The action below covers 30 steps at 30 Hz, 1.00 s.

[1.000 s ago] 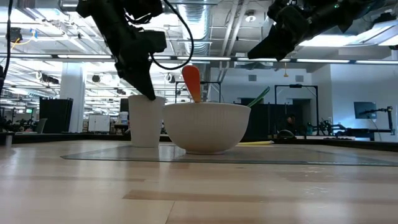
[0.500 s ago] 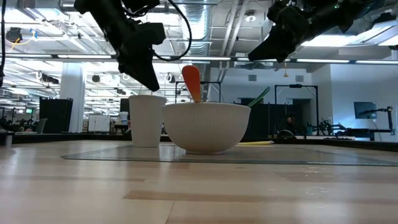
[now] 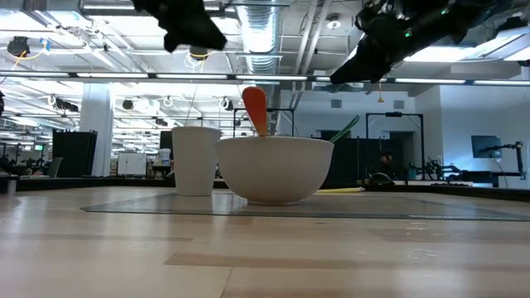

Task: Pick & Place Utensil
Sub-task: Put the yellow straw into the white cup

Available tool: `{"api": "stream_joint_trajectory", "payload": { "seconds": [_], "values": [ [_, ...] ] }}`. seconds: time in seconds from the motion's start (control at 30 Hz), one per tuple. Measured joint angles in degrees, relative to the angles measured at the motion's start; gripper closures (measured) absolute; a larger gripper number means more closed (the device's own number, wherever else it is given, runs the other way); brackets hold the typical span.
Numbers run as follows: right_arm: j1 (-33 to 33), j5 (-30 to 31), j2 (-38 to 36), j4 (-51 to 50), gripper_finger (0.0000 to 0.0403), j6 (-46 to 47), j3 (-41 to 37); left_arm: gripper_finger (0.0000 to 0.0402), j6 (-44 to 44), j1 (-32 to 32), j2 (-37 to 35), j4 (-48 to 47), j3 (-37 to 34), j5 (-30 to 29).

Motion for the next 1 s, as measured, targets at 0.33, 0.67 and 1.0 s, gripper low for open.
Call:
{"api": "stream_joint_trajectory", "payload": {
  "seconds": [0.33, 0.67, 1.0],
  "values": [
    [-7.52, 0.19, 19.4, -10.64, 0.0268, -7.14, 11.73, 0.0316, 0.46, 0.0, -3.75, 1.08, 0.04, -0.17],
    [-17.05, 0.17, 39.89, -29.35, 0.0189, -10.47, 30.97, 0.0316, 0.46, 0.0, -3.73, 1.02, 0.04, -0.16],
    [-18.39, -0.2, 55.02, -38.67, 0.02, -13.19, 43.3, 0.0316, 0.46, 0.0, -3.73, 0.63, 0.04, -0.16]
  ]
}}
